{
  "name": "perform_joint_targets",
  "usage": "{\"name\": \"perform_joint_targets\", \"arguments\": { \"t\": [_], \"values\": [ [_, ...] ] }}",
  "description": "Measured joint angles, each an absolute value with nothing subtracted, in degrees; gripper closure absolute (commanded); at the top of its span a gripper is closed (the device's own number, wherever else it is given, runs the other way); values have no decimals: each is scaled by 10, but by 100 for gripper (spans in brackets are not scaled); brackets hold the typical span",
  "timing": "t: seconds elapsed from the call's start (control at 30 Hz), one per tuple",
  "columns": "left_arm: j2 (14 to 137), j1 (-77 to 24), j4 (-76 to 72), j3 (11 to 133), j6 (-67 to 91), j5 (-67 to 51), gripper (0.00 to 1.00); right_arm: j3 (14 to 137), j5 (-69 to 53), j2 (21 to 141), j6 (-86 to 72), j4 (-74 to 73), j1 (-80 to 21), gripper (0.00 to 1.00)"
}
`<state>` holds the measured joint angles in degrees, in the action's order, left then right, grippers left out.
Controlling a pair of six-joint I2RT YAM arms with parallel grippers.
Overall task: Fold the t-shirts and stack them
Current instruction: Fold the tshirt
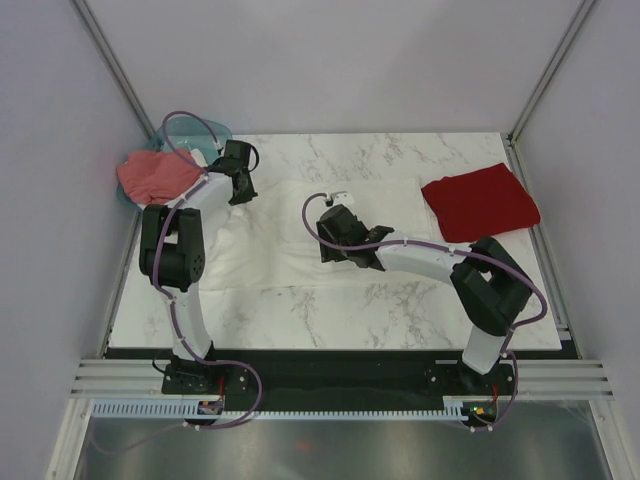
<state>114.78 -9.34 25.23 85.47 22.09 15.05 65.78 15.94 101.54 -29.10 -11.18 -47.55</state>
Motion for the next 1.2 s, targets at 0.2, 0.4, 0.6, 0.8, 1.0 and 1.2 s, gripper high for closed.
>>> {"name": "perform_joint_targets", "arguments": {
  "t": [0.2,0.4,0.6,0.8,1.0,1.2],
  "values": [
    [1148,-90,253,855,222,152,98,642,173,1039,-298,-115,-466,47],
    [1148,-83,262,856,226,168,98,590,150,1040,-328,-68,-424,52],
    [1139,-81,284,856,232,241,98,522,110,1002,-359,2,-355,53],
    [1133,-81,295,884,231,290,97,499,107,990,-374,29,-338,53],
    [1156,-81,298,916,226,313,58,465,111,962,-388,37,-328,54],
    [1156,-60,303,903,232,349,39,453,116,950,-392,35,-324,49]
  ]
}}
